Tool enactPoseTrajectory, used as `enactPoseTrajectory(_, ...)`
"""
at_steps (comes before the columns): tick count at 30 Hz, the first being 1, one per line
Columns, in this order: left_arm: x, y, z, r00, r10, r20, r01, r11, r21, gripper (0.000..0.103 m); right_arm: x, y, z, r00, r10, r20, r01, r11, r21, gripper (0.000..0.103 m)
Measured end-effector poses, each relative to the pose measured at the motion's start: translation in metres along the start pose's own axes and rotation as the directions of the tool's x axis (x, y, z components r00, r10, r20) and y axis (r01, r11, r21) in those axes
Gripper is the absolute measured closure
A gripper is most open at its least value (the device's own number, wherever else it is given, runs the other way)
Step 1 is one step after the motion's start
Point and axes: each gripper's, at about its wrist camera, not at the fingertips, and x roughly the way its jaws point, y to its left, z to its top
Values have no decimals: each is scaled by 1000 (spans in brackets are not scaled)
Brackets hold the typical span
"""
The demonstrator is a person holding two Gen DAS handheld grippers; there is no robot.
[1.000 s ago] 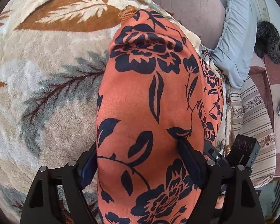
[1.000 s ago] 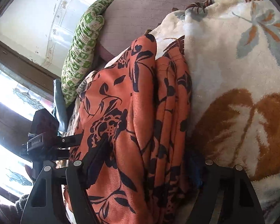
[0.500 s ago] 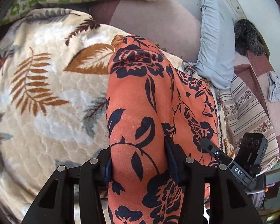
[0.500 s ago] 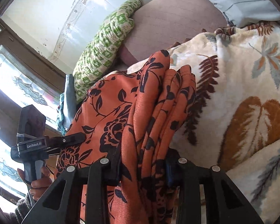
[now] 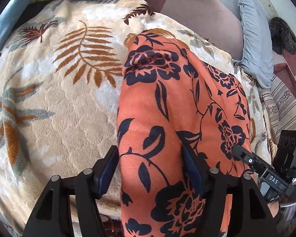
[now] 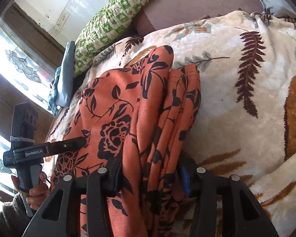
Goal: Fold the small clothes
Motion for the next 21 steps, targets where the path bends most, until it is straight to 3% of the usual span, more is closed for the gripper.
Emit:
enactPoseTrajectory(1,3,4,-1,1000,-5,4,5,1000,-6,24,0,-9,-1,1000,7,-9,-7,1000,7,36)
enactPoseTrajectory(2,6,9,-3,1000,-21,4,21,1000,-15,19,-1,-20,-5,1000,18,-17,-17,1000,17,32)
enactPoseTrajectory(4,17,16,-4,999,-47,16,47,999,-16,16,-5,-31,-9,997,72,-6,-71,997,28,32)
enactPoseTrajectory(7,22,20,-3,999,-39,10,39,999,-15,16,-6,-24,-6,999,36,-26,-35,999,36,32)
enactPoseTrajectory(11,-4,18,-5,1000,-25,-11,24,998,-65,19,-27,0,-5,994,-107,-24,108,993,43,29)
enactPoseTrajectory(13,-28,9,-13,997,64,31,-63,997,-43,19,-43,20,-10,969,-245,-4,245,969,-9,23)
enactPoseTrajectory(15,-48,0,-26,982,169,90,-169,986,-6,19,-56,38,-16,924,-381,-5,381,923,-53,11)
enactPoseTrajectory(17,-66,-10,-42,951,263,162,-269,963,15,18,-68,53,-27,895,-446,-25,442,892,-91,9)
enactPoseTrajectory(21,-88,-31,-81,883,383,271,-410,911,51,18,-99,87,-62,872,-488,27,486,859,-158,0)
